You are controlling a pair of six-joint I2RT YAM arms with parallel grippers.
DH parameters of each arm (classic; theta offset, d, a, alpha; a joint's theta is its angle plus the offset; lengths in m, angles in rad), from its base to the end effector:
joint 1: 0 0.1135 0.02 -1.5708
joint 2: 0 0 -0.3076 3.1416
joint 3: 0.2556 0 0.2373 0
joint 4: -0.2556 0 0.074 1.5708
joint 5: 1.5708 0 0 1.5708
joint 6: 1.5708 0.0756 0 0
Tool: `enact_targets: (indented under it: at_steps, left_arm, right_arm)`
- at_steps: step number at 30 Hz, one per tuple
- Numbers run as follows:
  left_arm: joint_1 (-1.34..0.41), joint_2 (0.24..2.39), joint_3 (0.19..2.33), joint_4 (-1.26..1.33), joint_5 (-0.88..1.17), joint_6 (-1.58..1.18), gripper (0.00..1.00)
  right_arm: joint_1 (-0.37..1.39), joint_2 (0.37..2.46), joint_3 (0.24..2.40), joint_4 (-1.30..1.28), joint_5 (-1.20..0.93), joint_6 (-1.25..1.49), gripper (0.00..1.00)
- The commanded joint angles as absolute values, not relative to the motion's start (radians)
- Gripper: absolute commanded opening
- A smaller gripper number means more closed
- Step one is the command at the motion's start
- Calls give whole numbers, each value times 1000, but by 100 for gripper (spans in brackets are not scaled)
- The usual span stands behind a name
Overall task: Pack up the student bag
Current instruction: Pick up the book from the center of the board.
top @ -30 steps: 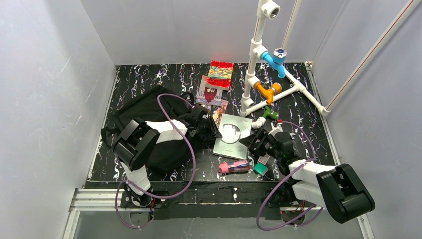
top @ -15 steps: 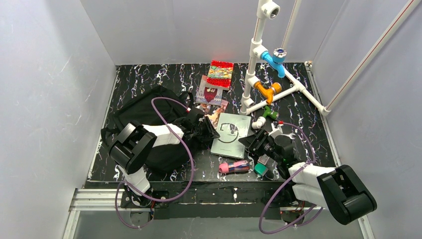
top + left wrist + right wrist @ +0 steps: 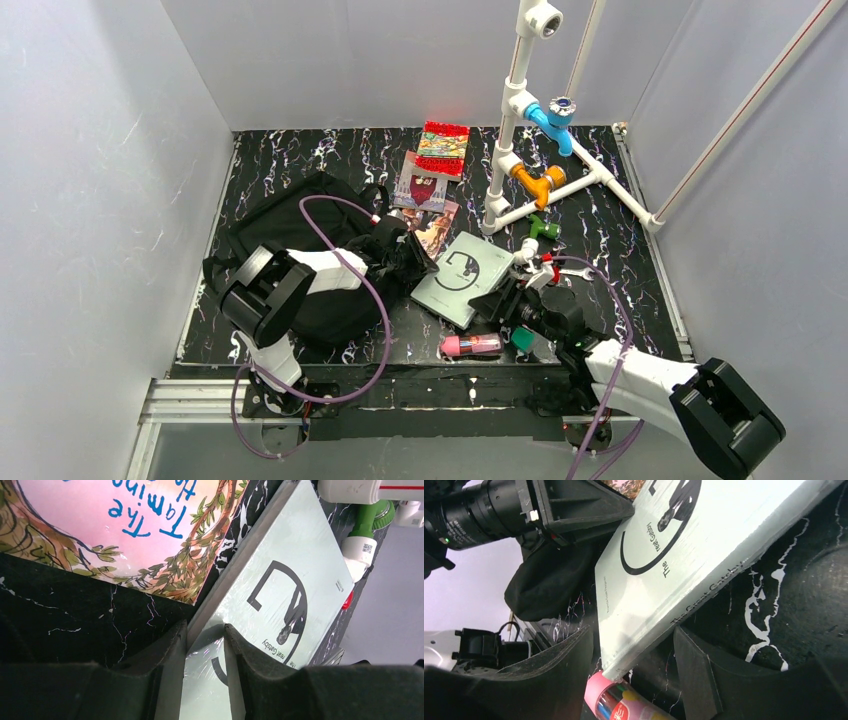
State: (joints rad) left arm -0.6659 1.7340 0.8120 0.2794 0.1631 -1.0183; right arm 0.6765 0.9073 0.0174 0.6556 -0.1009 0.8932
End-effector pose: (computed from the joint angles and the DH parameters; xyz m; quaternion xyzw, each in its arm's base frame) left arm 0.2877 -0.2416 0.1813 -0.1203 0.8838 -0.3813 0.2427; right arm 0.1253 0.1104 0.1806 0.0537 0.7827 0.4653 0.4098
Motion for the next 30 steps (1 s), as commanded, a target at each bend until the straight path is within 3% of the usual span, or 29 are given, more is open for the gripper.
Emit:
enact_targets:
  at_steps: [1,10,18,21,24,30]
  left_arm:
    - [-741,1775,769,209,360,-1057,29]
    - [-746,1767,729,298,416,-1127,29]
    - [-791,1767,697,409,453,-1230,29]
    - [-791,1758,691,411,448,-1232,29]
    - [-791,1720,668,410,421,-1224,32]
    - [-766,1546,622,371,378,-1132,66]
  right_arm:
    - [696,921,93,1022,-68,1031,57]
    - [703,973,-52,1160,261,1312,60]
    - [701,1043,39,1065,195,1307,59]
    - [702,994,75,946,174,1237,48]
    - [703,860,141,587,168,1129,36]
    - [701,617,185,210,194,1058,2]
